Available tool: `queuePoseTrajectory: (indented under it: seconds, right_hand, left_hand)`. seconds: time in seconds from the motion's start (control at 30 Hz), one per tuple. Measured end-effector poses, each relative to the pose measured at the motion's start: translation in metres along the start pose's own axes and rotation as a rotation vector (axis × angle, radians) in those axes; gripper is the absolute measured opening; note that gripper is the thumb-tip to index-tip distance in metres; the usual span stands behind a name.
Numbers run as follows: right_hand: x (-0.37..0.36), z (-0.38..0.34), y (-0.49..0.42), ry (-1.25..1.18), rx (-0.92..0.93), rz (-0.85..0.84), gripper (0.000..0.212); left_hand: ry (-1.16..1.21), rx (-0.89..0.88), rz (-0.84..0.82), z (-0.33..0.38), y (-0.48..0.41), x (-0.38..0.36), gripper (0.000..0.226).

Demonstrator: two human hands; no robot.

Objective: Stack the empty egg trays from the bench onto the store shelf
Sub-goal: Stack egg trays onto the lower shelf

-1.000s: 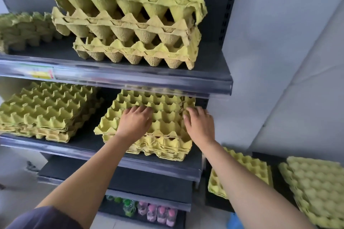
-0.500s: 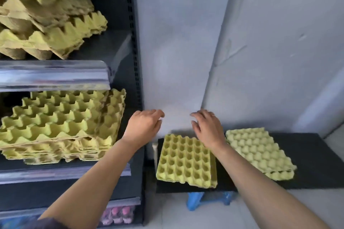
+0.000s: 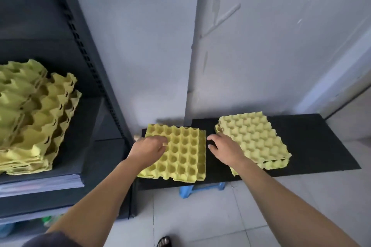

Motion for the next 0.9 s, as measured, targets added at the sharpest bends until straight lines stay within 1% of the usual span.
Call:
queuePoseTrajectory:
  seconds: [0.23,0.33,0.43,0.5,0.57,0.7,0.8,0.87,0.9]
  right_hand:
    - [-0.071,0.021,-0.047,-0.008,-0.145,-0.235,0.041]
    - [-0.108,0.026,-0.065,-0.085,-0.214,-0.329,0.045]
    - [-0.151,0.034,-0.086,-0.178,-0.285,-0.381,0.046]
    - [-0.177,0.04,-0.101,-0.236,-0.339,-0.397,0.043]
    - [-0.208,0.047,-0.114,-0.331,-0.424,-0.419,0.04]
    - [-0.256,0.054,-0.131,-0.599,-0.625,-0.427,0.032]
    - [-0.28,0.054,-0.137,-0.786,-0.745,-0.415,0.024]
    - [-0.287,0.054,-0.139,-0.854,-0.796,-0.382,0.026]
    - [-0.288,0.055,-0.139,-0.863,-0.81,-0.363,0.027]
  left_hand:
    - [0.048,0.094,-0.167,-0.06,-0.031,-0.062,0.025]
    - [0.11,0.17,-0.218,-0.087,-0.043,-0.094,0.028]
    - [0.162,0.272,-0.246,-0.115,-0.054,-0.136,0.035]
    - [0.178,0.364,-0.244,-0.134,-0.06,-0.162,0.042]
    - [0.207,0.502,-0.249,-0.154,-0.065,-0.193,0.054]
    - [0.396,0.822,-0.173,-0.19,-0.062,-0.245,0.078]
    - [0.513,0.957,-0.117,-0.208,-0.057,-0.269,0.096]
    - [0.486,1.009,-0.068,-0.214,-0.055,-0.273,0.097]
    - [0.471,1.02,-0.044,-0.215,-0.055,-0.272,0.092]
Point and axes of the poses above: each hand's wrist, its own y-axis away from the middle knuckle, its own x-axis out of the back of the hand, z = x × y, the point moved 5 cm from there along -y, towards the middle knuckle, and after that the axes turned 10 degrees about -x, right-handed, at the moved point
